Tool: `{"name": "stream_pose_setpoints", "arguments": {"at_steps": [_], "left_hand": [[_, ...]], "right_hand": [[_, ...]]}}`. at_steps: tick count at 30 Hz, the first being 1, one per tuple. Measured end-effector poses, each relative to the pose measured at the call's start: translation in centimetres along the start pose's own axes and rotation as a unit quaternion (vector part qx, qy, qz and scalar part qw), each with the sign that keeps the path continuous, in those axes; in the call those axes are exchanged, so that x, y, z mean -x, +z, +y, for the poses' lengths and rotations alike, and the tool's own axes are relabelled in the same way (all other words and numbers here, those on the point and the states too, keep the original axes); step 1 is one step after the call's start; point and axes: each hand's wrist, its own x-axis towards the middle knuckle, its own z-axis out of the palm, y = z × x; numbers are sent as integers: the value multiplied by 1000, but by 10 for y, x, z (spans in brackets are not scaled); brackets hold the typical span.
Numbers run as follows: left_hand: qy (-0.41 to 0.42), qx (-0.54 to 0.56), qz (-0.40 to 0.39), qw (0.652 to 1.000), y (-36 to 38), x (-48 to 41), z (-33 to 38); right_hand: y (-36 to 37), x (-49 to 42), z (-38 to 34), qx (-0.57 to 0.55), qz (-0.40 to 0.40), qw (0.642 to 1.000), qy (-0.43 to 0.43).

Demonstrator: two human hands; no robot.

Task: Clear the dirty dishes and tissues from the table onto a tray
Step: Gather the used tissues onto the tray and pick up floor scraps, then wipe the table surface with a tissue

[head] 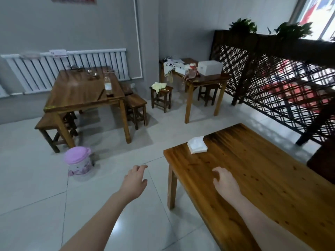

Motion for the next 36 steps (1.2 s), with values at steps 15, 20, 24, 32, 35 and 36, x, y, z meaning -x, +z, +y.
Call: {"name": "stream_pose_setpoints", "arguments": {"at_steps": [15, 20, 24, 32, 35, 36], "left_hand": [[167, -35, -60, 983, -54, -248, 2], [207, -42, -100, 972, -37, -310, 26], [220, -45, -115, 968, -24, -362, 35], [223, -37, -149, 963, -5, -445, 40], [223, -32, -172, 959, 9, -457, 39], [224, -29, -179, 958, 13, -459, 39]], "right_hand": [[12, -139, -50, -6, 49, 987, 152], [34, -191, -38, -1, 55, 983, 176], [62, -243, -33, -22, 47, 980, 194], [97, -312, -17, -18, 2, 980, 196], [105, -327, -13, -18, -15, 975, 219], [107, -330, -13, -19, -17, 973, 228]]}}
